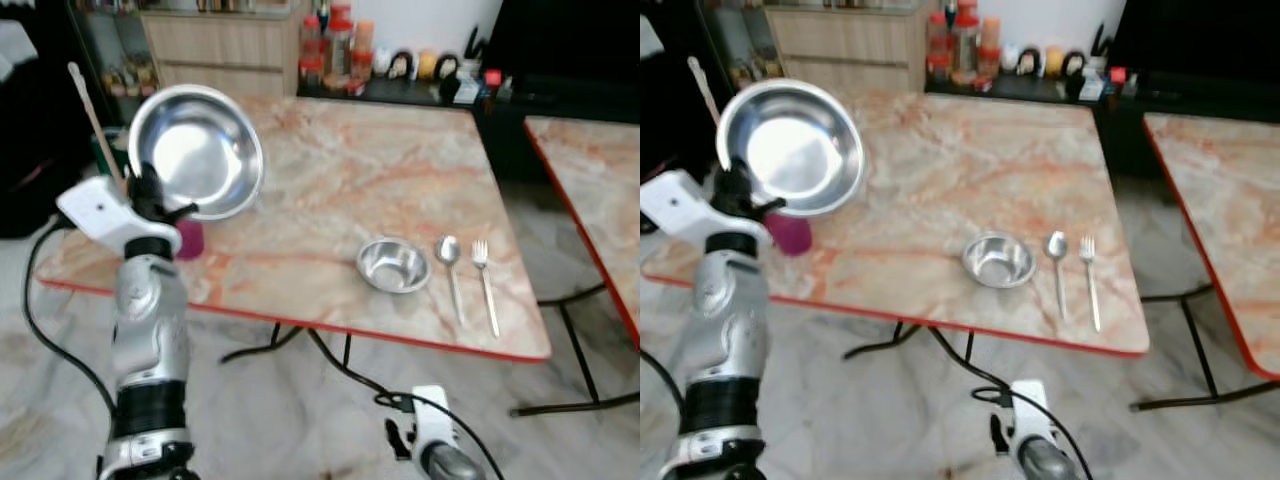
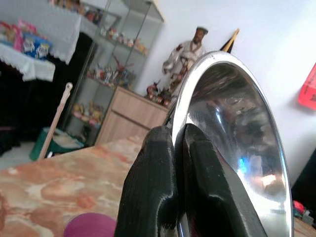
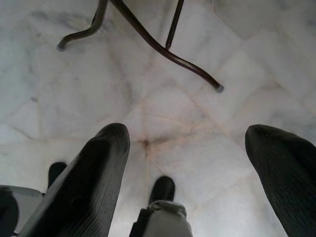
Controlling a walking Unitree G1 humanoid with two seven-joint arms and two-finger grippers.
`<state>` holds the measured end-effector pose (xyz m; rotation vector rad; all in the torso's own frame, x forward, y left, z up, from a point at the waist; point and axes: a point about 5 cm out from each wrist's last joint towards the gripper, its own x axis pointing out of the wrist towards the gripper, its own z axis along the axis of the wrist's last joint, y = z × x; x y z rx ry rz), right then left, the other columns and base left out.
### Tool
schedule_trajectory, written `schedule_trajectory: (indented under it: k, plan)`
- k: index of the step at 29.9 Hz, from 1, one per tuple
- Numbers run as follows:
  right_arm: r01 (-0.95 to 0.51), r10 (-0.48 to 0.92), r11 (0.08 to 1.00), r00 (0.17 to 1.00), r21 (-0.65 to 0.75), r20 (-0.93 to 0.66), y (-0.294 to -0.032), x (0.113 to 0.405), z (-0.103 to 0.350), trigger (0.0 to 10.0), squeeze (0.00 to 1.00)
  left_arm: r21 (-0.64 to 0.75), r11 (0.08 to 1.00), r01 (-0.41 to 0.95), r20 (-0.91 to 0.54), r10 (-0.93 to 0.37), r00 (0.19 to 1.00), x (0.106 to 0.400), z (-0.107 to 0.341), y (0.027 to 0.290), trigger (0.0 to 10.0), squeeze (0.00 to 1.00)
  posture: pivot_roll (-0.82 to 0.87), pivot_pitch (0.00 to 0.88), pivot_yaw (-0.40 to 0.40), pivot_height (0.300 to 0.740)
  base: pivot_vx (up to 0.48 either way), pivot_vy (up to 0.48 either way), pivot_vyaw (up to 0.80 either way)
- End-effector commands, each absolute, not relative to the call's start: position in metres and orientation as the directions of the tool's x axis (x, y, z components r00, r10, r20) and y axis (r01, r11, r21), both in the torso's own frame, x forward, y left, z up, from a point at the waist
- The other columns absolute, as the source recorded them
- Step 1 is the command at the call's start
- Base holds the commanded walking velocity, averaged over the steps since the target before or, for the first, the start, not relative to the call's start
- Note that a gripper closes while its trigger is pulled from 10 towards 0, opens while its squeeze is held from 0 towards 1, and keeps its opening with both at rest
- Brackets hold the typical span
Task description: Setting the table
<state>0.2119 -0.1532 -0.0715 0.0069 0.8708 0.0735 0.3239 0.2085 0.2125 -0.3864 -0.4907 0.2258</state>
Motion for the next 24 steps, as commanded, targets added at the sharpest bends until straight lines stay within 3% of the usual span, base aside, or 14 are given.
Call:
schedule_trajectory:
  k: [1, 24]
  plan:
    - [-0.039, 0.043, 0.999, 0.637, 0.023, -0.769, -0.1621, 0.2098, -0.0723, 10.0, 0.00, -0.419, 0.905, -0.078, 0.431, 0.274, 0.860, 0.3281, 0.2182, 0.1969, 10.0, 0.00, 0.07, 0.000, -0.014, 0.731, 0.000, -0.304, -0.58]
    - [-0.046, 0.043, 0.999, 0.643, 0.017, -0.764, -0.1634, 0.2087, -0.0725, 10.0, 0.00, -0.426, 0.902, -0.070, 0.433, 0.271, 0.860, 0.3278, 0.2179, 0.1957, 10.0, 0.00, 0.06, 0.000, -0.016, 0.731, 0.000, -0.303, 0.00]
